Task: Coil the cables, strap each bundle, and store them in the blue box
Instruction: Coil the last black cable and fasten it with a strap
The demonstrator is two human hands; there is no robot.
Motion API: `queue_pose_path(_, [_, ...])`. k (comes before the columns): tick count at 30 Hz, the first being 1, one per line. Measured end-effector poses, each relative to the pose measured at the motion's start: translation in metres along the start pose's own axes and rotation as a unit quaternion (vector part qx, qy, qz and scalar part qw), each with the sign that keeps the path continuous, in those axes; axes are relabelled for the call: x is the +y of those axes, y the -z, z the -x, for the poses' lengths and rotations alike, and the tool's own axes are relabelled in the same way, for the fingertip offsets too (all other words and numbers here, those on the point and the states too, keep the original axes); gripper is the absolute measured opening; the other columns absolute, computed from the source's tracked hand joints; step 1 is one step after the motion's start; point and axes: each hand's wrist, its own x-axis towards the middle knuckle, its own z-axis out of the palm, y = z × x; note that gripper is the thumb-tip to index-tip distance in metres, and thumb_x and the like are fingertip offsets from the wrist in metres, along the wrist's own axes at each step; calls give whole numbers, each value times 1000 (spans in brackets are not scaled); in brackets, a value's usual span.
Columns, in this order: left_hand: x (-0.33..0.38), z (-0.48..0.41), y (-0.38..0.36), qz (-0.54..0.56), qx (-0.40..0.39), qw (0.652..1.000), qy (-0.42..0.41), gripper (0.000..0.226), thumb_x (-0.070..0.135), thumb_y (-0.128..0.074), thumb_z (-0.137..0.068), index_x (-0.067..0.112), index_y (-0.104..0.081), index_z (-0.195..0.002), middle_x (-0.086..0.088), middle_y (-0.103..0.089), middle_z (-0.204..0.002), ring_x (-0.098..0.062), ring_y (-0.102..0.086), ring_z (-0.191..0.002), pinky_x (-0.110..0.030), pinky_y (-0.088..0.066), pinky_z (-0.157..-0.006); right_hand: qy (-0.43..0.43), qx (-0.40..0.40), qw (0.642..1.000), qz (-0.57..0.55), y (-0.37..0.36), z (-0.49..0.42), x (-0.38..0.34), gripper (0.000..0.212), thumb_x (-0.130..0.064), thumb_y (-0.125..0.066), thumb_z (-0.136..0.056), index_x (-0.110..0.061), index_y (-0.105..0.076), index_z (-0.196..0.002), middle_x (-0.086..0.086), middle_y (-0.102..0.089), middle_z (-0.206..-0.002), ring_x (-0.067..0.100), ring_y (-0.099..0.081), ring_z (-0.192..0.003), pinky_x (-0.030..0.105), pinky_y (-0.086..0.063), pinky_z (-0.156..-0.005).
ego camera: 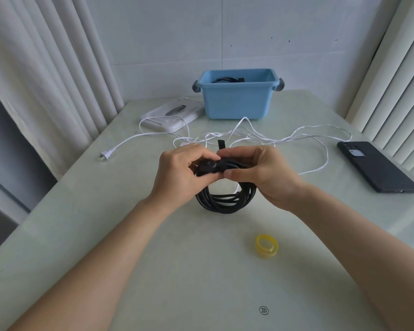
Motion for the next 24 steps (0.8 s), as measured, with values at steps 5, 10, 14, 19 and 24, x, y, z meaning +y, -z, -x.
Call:
queue_pose_path(5, [3,-1,2,27,-9,998,64,32,34,-91,-64,11,-77,-80,1,-73,-73,-13,-68,-63,-34,-56,-60,54,25,997,46,-5,3,2,41,16,-70,-79,-7,-70,-113,9,-76,-104,23,-73,-98,30,-55,-90])
queue_pose_path(10, [7,-1,5,38,-25,991,126,34,36,-96,-59,17,-77,-78,5,-75,-71,-12,-69,-61,-27,-56,-62,78,19,989,126,-4,5,2,73,10,-71,-83,-21,-45,-145,-3,-76,-106,9,-71,-91,23,-53,-87])
queue_pose_path(14, [8,-2,7,44,-24,987,153,33,37,-96,-57,18,-75,-75,7,-74,-69,-15,-67,-60,-29,-55,-62,106,25,978,176,-8,5,2,42,9,-70,-83,-16,-70,-117,-7,-77,-99,5,-71,-90,17,-51,-83])
queue_pose_path(19, [7,-2,6,66,-31,983,168,32,32,-97,-58,17,-74,-74,7,-74,-70,-14,-66,-60,-35,-56,-63,130,-1,976,174,-9,5,-1,35,12,-67,-83,-17,-76,-101,-1,-78,-93,12,-71,-86,22,-52,-81])
queue_pose_path(24, [7,-2,6,76,-41,980,178,29,27,-98,-59,16,-77,-76,7,-74,-70,-10,-65,-59,-27,-54,-61,118,2,982,146,-5,2,3,28,14,-67,-83,-5,-76,-101,-1,-76,-83,8,-65,-71,18,-49,-71])
